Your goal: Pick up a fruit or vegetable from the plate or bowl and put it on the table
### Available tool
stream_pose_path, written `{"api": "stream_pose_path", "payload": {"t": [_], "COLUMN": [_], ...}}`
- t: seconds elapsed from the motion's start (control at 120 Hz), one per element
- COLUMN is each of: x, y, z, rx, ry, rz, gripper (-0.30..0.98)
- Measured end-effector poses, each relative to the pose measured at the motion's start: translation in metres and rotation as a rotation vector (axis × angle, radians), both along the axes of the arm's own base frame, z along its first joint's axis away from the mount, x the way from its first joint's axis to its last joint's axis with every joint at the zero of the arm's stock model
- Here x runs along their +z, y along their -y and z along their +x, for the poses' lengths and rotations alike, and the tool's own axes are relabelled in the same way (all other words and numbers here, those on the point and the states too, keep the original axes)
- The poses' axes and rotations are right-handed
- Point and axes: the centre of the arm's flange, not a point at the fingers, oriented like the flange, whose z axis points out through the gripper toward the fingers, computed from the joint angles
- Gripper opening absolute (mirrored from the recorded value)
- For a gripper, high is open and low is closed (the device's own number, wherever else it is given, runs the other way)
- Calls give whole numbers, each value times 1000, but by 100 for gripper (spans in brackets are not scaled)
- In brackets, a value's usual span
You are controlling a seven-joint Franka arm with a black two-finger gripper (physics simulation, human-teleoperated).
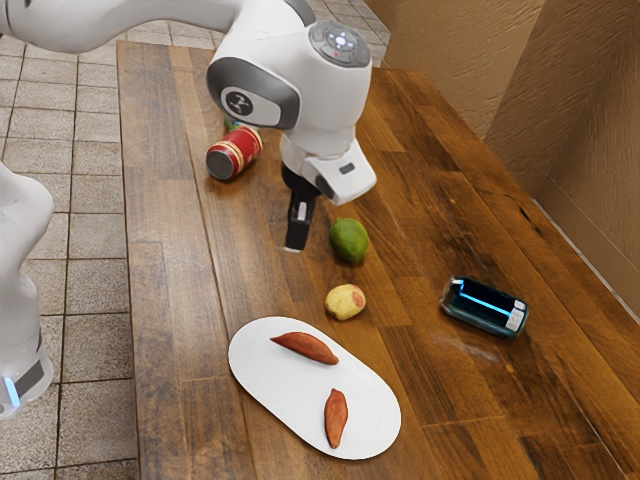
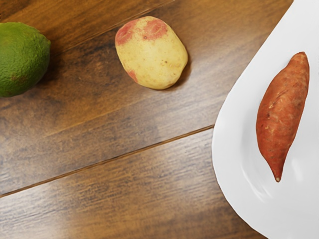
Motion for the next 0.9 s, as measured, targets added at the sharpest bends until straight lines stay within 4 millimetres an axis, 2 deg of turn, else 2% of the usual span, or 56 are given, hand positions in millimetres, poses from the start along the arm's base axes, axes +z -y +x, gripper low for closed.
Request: {"api": "stream_pose_path", "payload": {"t": [0.2, 0.267, 0.3, 0.333, 0.442, 0.517, 0.658, 0.9], "x": [0, -3, -12, -25, -48, -60, -83, -107], "y": [2, 3, 4, 14, 71, 89, 93, 92], "z": [2, 4, 3, -1, -29, -41, -45, -40], "rx": [1, 2, 2, -20, -135, -166, -168, -186], "ry": [23, 22, 8, -6, -24, -40, -56, -33], "rz": [-16, -26, -35, -41, -61, -81, -108, -142], "gripper": [69, 69, 69, 69, 69, 69, 69, 69]}}
